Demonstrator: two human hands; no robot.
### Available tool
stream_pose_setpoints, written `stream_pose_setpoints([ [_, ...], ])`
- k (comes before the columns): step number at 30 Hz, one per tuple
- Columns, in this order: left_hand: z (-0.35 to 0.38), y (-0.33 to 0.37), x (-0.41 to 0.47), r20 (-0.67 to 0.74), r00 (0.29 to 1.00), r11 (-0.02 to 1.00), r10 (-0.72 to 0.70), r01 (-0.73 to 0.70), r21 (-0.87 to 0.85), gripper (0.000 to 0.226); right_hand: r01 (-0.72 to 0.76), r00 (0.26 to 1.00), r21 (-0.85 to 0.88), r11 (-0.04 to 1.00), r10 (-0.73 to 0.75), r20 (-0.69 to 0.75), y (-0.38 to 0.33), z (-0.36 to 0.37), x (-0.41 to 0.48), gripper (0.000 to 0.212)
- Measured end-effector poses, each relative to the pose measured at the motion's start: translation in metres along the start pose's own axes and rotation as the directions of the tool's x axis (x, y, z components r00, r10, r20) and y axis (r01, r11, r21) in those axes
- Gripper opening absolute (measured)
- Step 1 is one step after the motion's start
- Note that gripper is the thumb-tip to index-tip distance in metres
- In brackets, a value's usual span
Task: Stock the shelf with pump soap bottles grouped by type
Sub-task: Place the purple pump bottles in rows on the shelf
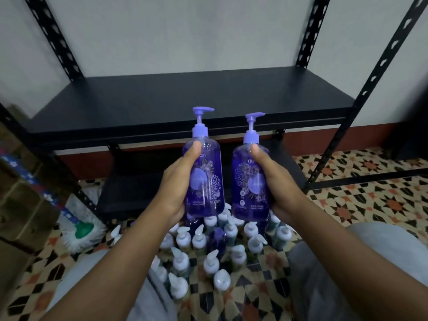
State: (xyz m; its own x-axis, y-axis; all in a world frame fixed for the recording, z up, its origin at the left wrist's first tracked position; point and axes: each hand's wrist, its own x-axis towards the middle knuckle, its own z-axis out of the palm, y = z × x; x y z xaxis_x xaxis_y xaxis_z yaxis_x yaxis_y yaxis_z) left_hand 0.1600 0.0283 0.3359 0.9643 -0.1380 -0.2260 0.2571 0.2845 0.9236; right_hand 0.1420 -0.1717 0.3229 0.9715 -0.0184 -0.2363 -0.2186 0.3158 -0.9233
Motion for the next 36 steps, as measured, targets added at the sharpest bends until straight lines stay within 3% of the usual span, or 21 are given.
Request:
stream_pose_setpoints([
  [3,0.000,0.010,0.007,0.003,1.000,0.999,-0.026,0.026,-0.036,0.046,-0.019,0.994,0.070,0.997,0.011,0.106,-0.010,0.004,0.011,0.063],
  [9,-0.003,0.025,0.004,0.058,0.998,0.997,-0.040,0.035,0.073,0.056,-0.077,0.981,0.158,0.984,0.047,0.186,-0.016,0.006,0.013,0.055],
  [13,0.012,0.030,0.000,0.089,0.996,0.993,-0.021,0.010,0.119,0.030,-0.085,0.971,0.122,0.989,0.055,0.232,-0.025,0.001,-0.002,0.042],
  [16,0.030,0.032,0.000,0.126,0.990,0.974,0.056,-0.082,0.211,0.015,-0.025,0.981,-0.018,1.000,0.028,0.190,-0.036,-0.012,-0.011,0.058],
  [20,0.062,0.039,0.015,0.139,0.978,0.939,0.158,-0.193,0.286,0.025,0.085,0.991,-0.145,0.986,-0.069,0.113,-0.060,-0.036,-0.011,0.044],
  [23,0.088,0.046,0.035,0.129,0.966,0.923,0.222,-0.251,0.292,0.039,0.181,0.983,-0.179,0.967,-0.180,0.024,-0.080,-0.054,0.005,0.075],
  [28,0.129,0.067,0.078,0.192,0.917,0.850,0.351,-0.398,0.346,0.049,0.347,0.921,-0.273,0.897,-0.381,-0.080,-0.126,-0.075,0.033,0.059],
  [36,0.181,0.093,0.160,0.221,0.861,0.803,0.458,-0.507,0.313,0.048,0.446,0.845,-0.376,0.812,-0.520,-0.121,-0.182,-0.109,0.103,0.062],
])
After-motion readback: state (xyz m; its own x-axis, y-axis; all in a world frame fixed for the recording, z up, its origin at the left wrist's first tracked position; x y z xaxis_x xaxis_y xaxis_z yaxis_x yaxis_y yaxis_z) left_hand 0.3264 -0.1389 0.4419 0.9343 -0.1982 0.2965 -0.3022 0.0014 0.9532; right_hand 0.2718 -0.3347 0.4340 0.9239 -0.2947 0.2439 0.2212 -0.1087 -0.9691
